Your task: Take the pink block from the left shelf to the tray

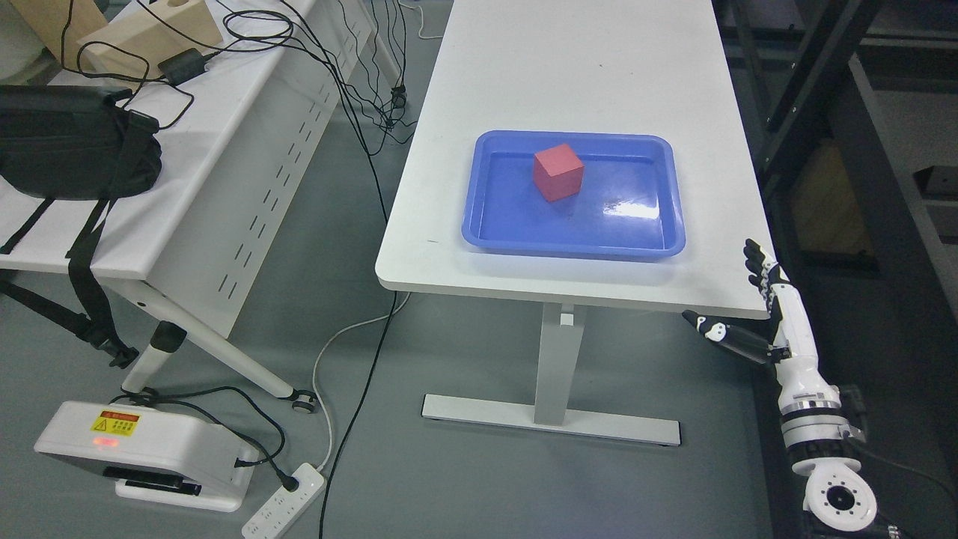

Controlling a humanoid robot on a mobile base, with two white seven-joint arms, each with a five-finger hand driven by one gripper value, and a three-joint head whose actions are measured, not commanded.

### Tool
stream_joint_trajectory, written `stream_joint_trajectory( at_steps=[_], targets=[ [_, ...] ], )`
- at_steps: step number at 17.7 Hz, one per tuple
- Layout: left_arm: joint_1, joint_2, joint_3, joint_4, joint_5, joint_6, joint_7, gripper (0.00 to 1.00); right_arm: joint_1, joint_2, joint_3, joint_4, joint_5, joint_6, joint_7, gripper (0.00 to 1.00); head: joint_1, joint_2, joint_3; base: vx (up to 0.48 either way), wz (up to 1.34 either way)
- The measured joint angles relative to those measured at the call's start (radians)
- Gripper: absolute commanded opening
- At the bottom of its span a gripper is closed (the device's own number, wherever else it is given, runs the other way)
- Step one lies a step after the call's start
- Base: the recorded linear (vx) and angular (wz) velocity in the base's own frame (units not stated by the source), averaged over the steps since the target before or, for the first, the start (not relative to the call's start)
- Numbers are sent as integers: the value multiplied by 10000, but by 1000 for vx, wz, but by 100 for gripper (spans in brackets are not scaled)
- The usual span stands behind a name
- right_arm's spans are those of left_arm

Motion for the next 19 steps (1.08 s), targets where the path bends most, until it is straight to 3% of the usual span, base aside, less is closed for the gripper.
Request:
stream_joint_trajectory(
  at_steps=[19],
  targets=[
    [1,0,0,0,0,2,0,100,21,0,17,-27,-4,40,160,100,0,0,0,-118,66]
  ],
)
